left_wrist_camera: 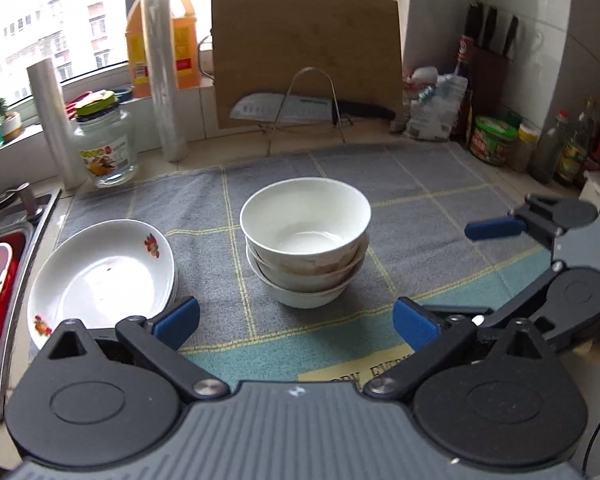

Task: Organize plates and bowls
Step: 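Grip the stack of three bowls from opposite sides with both grippers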

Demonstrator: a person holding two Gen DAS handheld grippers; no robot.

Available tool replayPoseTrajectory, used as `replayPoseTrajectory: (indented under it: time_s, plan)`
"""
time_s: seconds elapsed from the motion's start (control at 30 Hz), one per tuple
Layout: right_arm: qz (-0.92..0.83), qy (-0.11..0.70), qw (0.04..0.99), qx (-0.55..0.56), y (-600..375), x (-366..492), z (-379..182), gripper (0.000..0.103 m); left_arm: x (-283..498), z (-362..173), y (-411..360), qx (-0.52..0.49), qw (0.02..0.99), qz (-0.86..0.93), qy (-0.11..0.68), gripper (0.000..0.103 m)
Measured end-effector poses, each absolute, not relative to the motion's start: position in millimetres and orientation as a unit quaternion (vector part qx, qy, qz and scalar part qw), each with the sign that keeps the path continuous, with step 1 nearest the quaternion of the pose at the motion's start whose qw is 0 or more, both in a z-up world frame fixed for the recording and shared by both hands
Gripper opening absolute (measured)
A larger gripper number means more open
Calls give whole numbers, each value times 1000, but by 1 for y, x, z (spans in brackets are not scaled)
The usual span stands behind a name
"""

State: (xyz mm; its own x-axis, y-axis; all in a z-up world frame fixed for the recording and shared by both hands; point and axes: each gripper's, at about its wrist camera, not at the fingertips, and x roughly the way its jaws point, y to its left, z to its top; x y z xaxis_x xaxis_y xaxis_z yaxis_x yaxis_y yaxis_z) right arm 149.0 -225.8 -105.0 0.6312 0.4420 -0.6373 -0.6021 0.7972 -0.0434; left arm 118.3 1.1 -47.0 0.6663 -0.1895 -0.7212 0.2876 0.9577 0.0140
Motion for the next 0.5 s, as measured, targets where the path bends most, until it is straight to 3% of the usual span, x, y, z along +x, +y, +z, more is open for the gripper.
replayPoseTrajectory:
  time_s: [0.5]
  plan:
    - [362, 351, 842, -190, -184, 220, -141, 103, 191, -103, 7, 174, 848, -253, 431, 102]
